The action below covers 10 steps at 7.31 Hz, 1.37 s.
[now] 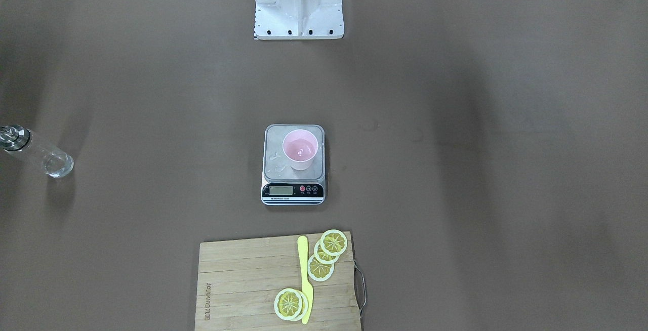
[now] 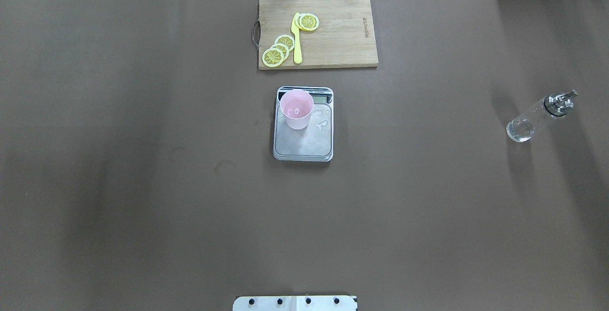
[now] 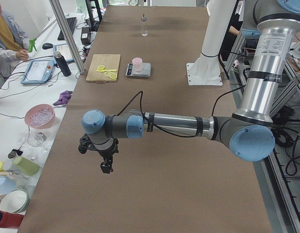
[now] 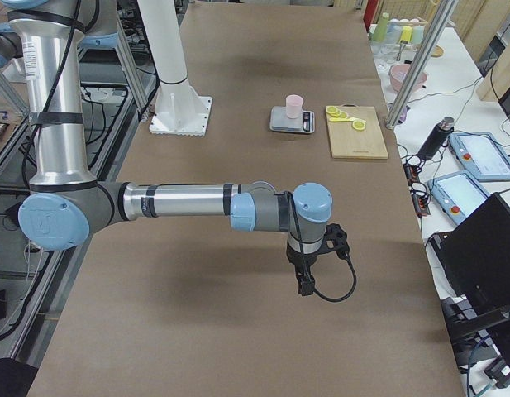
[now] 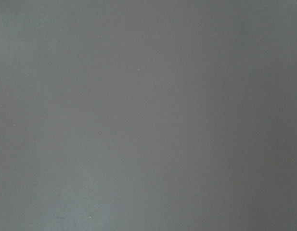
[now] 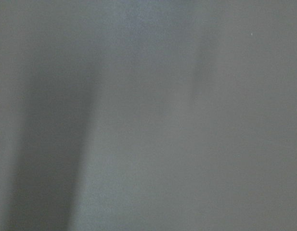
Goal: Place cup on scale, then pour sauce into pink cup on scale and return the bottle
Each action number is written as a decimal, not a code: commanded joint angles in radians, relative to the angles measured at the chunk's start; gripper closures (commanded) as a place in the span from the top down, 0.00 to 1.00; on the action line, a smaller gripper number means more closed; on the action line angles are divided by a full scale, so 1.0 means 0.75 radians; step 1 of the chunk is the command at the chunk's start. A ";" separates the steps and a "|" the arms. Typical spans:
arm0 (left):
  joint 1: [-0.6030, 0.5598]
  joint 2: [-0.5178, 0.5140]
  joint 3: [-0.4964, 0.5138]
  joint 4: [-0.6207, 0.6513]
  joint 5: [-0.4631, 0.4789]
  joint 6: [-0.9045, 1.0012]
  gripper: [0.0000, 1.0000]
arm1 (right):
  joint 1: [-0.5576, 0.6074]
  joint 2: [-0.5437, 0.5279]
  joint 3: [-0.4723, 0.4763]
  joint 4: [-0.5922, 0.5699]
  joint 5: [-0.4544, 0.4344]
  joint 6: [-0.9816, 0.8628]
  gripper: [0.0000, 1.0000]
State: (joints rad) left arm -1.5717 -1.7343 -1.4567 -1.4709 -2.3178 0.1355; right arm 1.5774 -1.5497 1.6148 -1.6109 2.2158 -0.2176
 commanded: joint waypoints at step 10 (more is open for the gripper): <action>0.003 0.194 -0.191 -0.043 -0.027 -0.013 0.98 | -0.068 -0.061 0.080 -0.008 0.081 -0.023 1.00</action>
State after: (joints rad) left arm -1.5683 -1.5903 -1.6002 -1.5031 -2.3369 0.1268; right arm 1.5359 -1.6119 1.6747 -1.6142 2.2799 -0.2351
